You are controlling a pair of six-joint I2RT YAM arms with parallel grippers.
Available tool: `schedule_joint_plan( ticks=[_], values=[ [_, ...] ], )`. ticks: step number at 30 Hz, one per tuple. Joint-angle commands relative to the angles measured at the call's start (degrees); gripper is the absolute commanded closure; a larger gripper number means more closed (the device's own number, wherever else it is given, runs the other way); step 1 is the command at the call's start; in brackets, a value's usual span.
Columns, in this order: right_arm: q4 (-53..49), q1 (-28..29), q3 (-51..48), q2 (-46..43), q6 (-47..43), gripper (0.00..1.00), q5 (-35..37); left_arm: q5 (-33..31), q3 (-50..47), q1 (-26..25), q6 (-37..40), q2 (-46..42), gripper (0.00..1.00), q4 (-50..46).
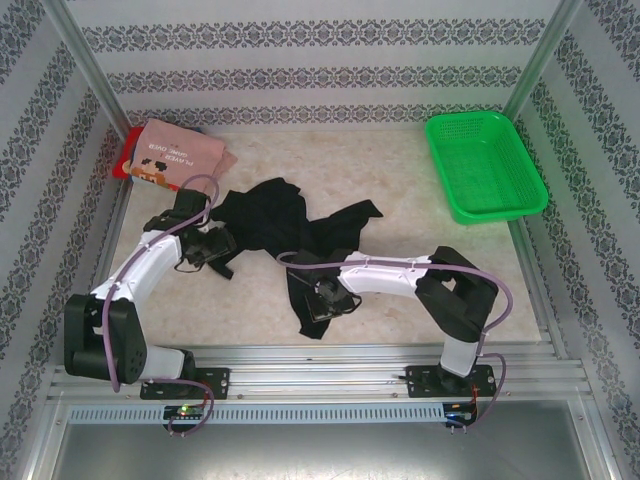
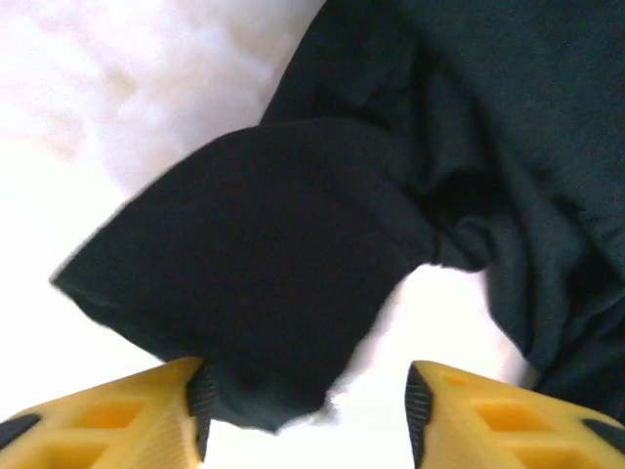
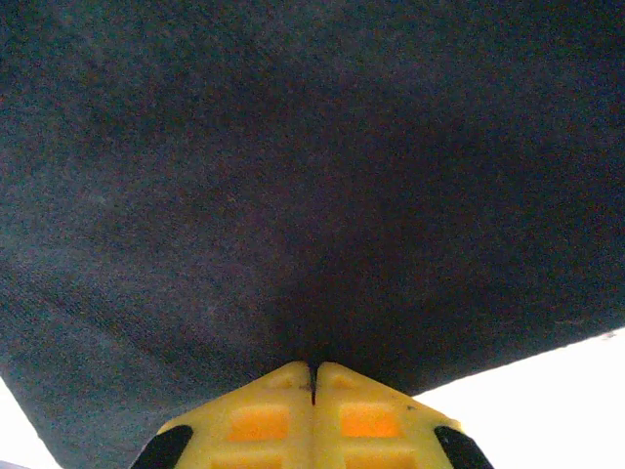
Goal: Fold and stack the t-shirts
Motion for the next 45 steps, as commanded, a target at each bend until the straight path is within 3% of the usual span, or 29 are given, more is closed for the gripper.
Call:
schedule_joint_plan(
  ticks=[1, 7, 15, 24, 26, 29, 34, 36, 45],
  values=[
    [-1.8, -2.4, -3.2, -3.8, 0.7, 1.00, 6.6, -1.0, 0.6, 1.0, -1.4, -4.5, 0.29, -1.4],
    [-2.0, -5.6, -6.2, -9.3, -1.4, 1.00, 8.3, -1.1, 4.9, 2.6, -1.8, -2.9, 0.14, 0.1],
    [-2.2, -5.9, -6.6, -10.3, -2.6, 1.00, 7.8, 4.9, 6.2, 7.2, -8.2, 8.5, 0.16, 12.2],
    [-1.7, -6.0, -8.5, -11.4, -2.4, 1.00, 7.2, 9.4, 10.8, 7.4, -14.5, 21.3, 0.21, 22.5],
    [-1.6, -6.2, -8.5, -11.6, -2.4, 1.00, 7.2, 9.4, 11.0, 7.2, -15.5, 23.6, 0.25, 24.0],
    [-1.8, -6.5, -7.8, -11.7, -3.1, 1.00, 7.1, 10.6, 13.0, 7.0, -15.7, 27.6, 0.40, 24.8],
    [-3.1, -9.6, -6.1, -12.7, -5.4, 1.00, 7.5, 11.9, 19.7, 6.2, -13.9, 31.5, 0.88, 22.9],
    [-3.7, -11.6, -5.3, -13.7, -6.8, 1.00, 7.6, 11.0, 22.8, 6.2, -12.9, 30.9, 1.00, 21.2],
    [-6.5, -25.7, 2.4, -19.4, -14.7, 1.00, 7.2, 10.9, 36.2, 6.1, -10.9, 21.8, 1.00, 18.3]
  ],
)
